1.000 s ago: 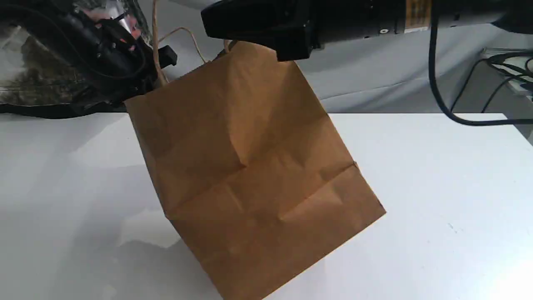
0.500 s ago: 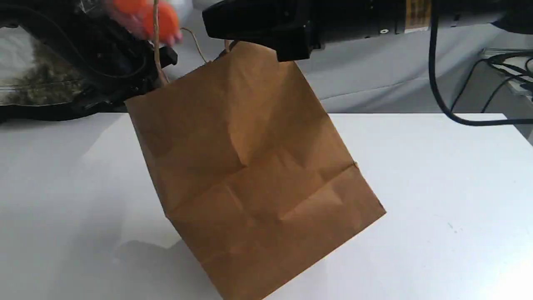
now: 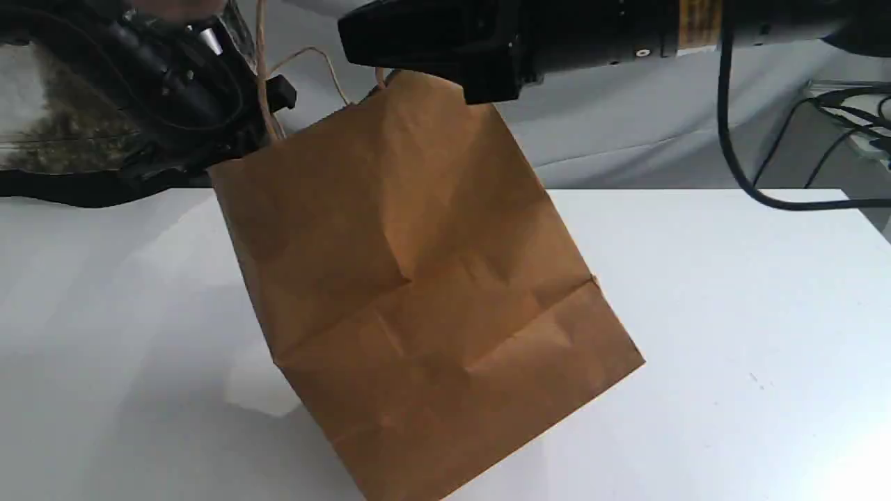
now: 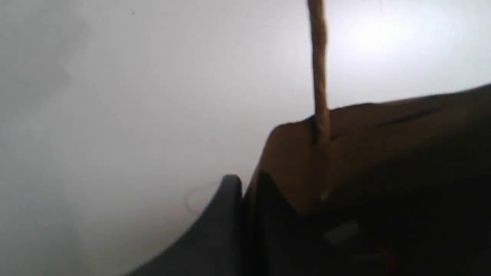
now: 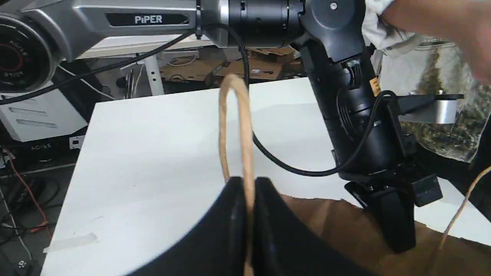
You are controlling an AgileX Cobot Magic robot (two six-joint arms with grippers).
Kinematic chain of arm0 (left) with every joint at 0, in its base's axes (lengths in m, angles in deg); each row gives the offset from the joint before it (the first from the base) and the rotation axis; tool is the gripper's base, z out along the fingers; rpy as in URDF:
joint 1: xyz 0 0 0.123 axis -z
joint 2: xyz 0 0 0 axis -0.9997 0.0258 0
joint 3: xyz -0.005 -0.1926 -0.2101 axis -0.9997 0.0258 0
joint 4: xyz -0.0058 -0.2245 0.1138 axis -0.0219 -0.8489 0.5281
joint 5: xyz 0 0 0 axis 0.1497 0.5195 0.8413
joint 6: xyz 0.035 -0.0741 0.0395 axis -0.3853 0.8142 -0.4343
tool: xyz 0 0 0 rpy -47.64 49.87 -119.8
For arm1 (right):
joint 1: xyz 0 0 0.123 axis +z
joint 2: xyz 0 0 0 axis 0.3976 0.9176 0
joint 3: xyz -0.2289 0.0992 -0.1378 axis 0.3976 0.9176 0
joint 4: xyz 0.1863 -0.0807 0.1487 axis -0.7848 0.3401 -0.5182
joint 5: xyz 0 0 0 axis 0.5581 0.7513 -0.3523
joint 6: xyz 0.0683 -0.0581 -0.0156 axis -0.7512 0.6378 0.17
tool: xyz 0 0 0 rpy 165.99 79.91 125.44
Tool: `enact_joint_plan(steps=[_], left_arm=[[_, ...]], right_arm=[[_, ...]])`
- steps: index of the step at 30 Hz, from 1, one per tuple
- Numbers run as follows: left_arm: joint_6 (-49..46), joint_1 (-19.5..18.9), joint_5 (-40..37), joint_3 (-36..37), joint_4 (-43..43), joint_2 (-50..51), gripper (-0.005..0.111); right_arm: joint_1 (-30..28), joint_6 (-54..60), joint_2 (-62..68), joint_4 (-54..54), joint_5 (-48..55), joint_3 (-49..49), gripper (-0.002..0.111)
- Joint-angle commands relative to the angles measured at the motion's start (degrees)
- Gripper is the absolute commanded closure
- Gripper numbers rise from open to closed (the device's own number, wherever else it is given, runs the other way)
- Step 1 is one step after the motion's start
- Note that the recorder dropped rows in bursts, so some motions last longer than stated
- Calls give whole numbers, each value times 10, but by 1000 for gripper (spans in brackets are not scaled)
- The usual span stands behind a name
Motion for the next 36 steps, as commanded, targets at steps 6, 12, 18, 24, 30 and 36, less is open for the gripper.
enact_joint_plan(steps=[6,12,18,24,30,36], left_arm=[[-23,-1,6,1,52,-96,107],[-29,22,6,1,71,-129,107],[-30,71,6,-3,129,-138,107],[-28,102,6,-3,168,-138,107],[-28,102,6,-3,157,-138,107],[-28,101,6,-3,142,-138,90]], right_arm=[[1,15,-13,-5,-33,-3,108],[1,9,-43,-5,-58,12,108],[1,32,-86,-5,-43,138,108],[1,86,-130,-5,50,240,108],[1,88,-136,-5,63,261,108],[1,88,-136,-5,80,259,97]])
